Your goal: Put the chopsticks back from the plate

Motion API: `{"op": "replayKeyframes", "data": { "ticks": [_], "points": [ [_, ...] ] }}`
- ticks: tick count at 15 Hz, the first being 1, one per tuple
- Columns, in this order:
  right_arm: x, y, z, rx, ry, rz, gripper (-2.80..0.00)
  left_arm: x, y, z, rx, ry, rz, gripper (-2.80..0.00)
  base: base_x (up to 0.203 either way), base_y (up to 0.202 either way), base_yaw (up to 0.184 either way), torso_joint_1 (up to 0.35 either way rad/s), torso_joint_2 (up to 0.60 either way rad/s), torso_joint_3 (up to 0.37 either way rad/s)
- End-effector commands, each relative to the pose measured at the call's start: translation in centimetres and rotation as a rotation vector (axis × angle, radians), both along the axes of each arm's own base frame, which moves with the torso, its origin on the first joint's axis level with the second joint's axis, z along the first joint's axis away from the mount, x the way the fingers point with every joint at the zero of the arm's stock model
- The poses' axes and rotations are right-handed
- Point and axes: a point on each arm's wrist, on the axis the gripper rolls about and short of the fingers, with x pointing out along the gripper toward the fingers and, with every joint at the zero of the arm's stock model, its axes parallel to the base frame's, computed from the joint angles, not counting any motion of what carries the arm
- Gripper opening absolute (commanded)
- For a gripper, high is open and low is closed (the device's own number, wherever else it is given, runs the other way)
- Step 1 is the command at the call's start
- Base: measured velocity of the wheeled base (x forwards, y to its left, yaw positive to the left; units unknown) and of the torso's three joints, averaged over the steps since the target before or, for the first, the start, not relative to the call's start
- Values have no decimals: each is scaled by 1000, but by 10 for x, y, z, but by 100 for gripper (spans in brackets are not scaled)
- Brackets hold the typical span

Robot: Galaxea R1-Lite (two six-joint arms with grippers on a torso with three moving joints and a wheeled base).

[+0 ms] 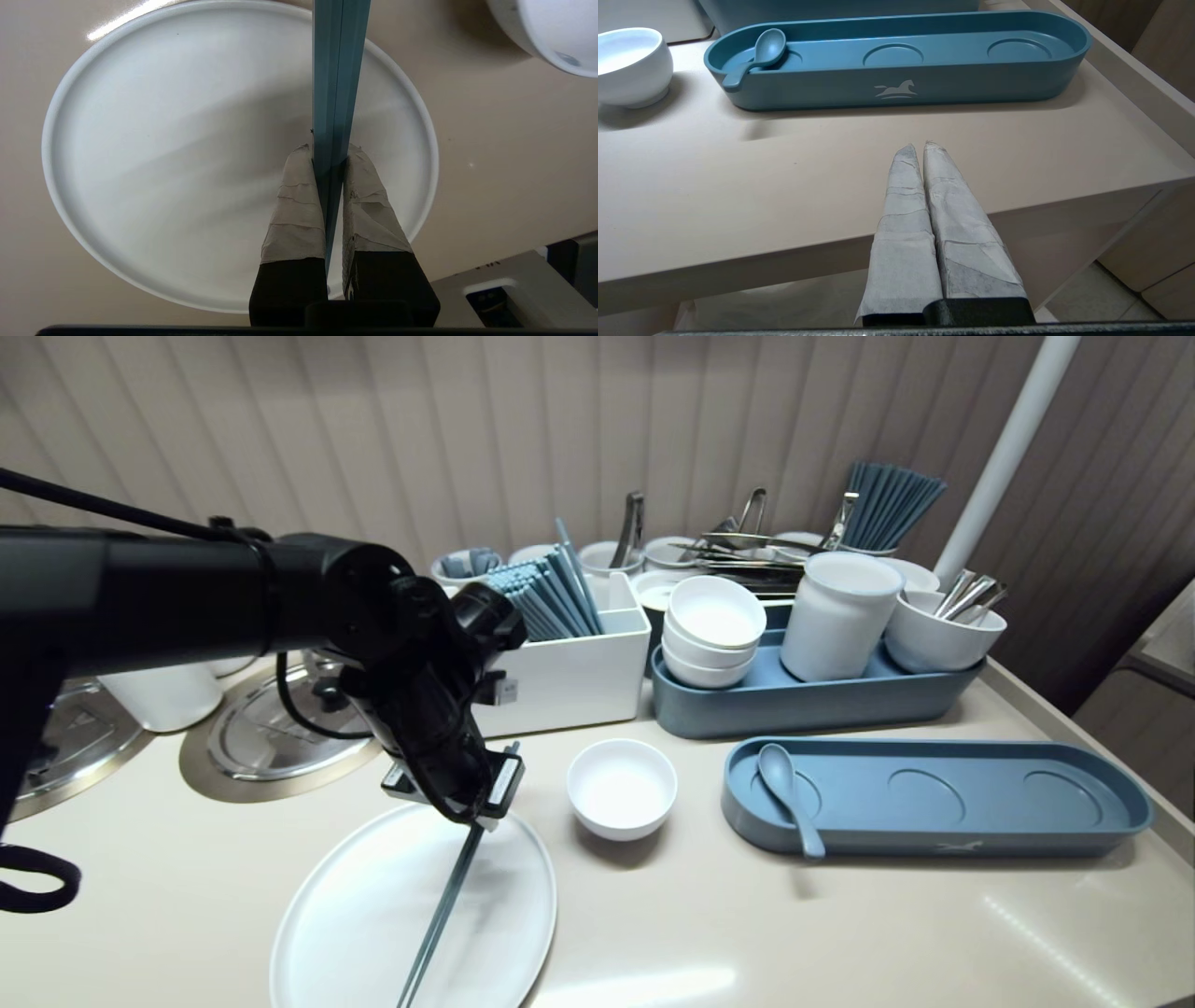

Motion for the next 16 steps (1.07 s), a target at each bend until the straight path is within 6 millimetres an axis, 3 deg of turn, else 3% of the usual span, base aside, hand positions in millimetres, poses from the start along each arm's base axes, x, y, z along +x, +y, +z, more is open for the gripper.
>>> {"op": "replayKeyframes", "data": {
  "ticks": [1, 5, 7, 9, 12, 16],
  "points": [
    [0, 0, 0, 0, 0, 0, -280, -21, 11, 35, -64, -78, -8, -280, 0, 0, 0, 0, 0, 0],
    [0, 0, 0, 0, 0, 0, -280, -43, 20, 68, -217, -189, -32, -280, 0, 0, 0, 0, 0, 0],
    [0, 0, 0, 0, -1, 0, -280, -55, 22, 79, -334, -338, -66, -280, 0, 0, 0, 0, 0, 0],
    [0, 0, 0, 0, -1, 0, -280, -53, 17, 83, -419, -555, -59, -280, 0, 0, 0, 0, 0, 0],
    [0, 0, 0, 0, -1, 0, -280, -46, 11, 87, -419, -915, 118, -280, 0, 0, 0, 0, 0, 0],
    [0, 0, 0, 0, -1, 0, -280, -58, 14, 90, -368, -1004, 137, -280, 0, 0, 0, 0, 0, 0]
  ]
}}
